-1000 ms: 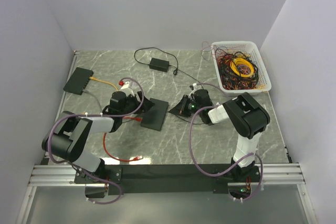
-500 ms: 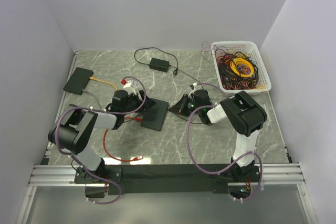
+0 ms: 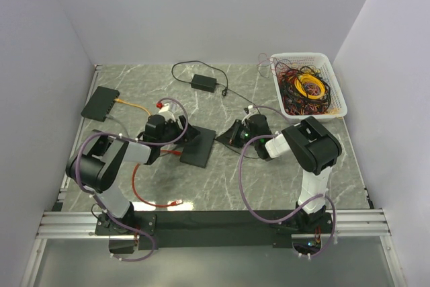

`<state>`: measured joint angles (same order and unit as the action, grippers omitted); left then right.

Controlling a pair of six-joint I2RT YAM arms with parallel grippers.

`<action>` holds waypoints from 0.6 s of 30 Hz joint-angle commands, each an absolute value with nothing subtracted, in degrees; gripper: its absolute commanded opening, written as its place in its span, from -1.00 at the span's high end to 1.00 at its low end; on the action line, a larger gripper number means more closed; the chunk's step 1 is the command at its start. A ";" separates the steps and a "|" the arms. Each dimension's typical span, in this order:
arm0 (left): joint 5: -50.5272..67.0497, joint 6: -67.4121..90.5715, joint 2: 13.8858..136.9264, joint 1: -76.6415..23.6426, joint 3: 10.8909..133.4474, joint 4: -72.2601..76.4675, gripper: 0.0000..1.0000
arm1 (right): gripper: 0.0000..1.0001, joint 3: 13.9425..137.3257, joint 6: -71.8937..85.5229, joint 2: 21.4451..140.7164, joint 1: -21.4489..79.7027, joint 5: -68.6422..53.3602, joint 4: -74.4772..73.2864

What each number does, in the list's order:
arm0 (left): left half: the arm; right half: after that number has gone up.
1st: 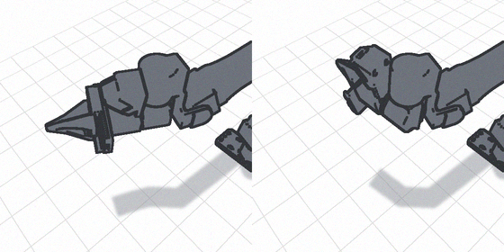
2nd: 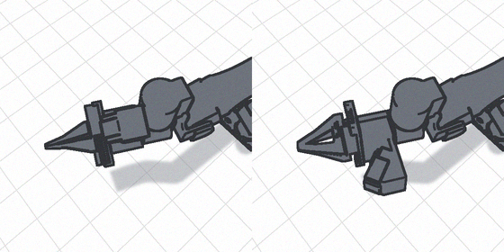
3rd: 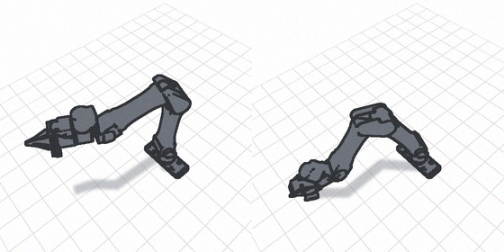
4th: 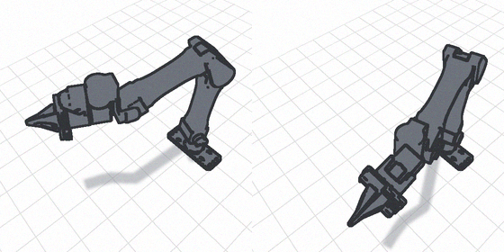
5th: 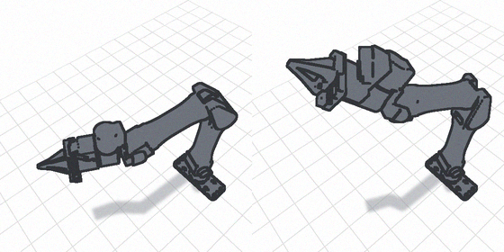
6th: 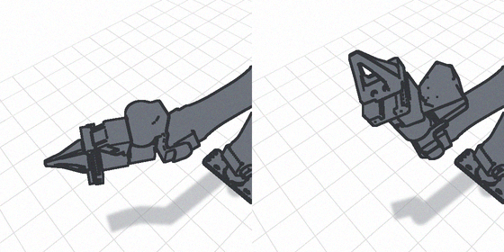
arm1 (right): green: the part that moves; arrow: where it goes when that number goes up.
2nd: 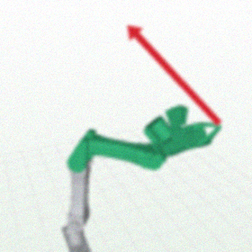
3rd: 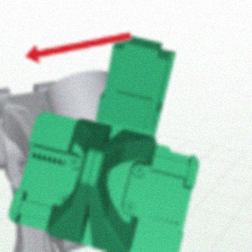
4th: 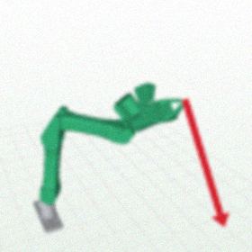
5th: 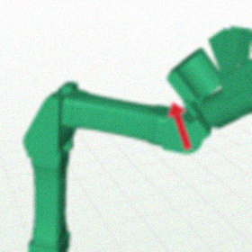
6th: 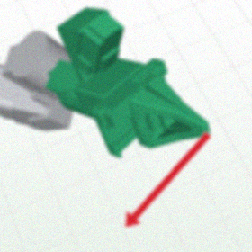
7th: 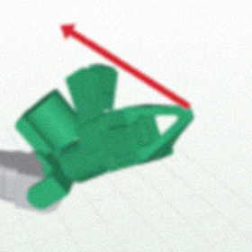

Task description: Insert the plug into the switch port

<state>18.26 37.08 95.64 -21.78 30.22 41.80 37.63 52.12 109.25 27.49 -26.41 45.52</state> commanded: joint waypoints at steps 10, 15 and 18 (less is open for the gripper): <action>20.21 36.39 97.38 -21.71 32.78 44.91 -0.37 | 1.00 38.41 53.35 106.87 27.07 -27.25 50.36; 20.65 36.47 98.17 -21.71 33.40 44.91 -0.37 | 1.00 38.06 53.53 107.14 26.98 -27.86 51.06; 21.53 36.21 98.53 -21.71 33.84 45.17 -0.37 | 1.00 37.97 53.88 108.28 27.07 -28.21 52.12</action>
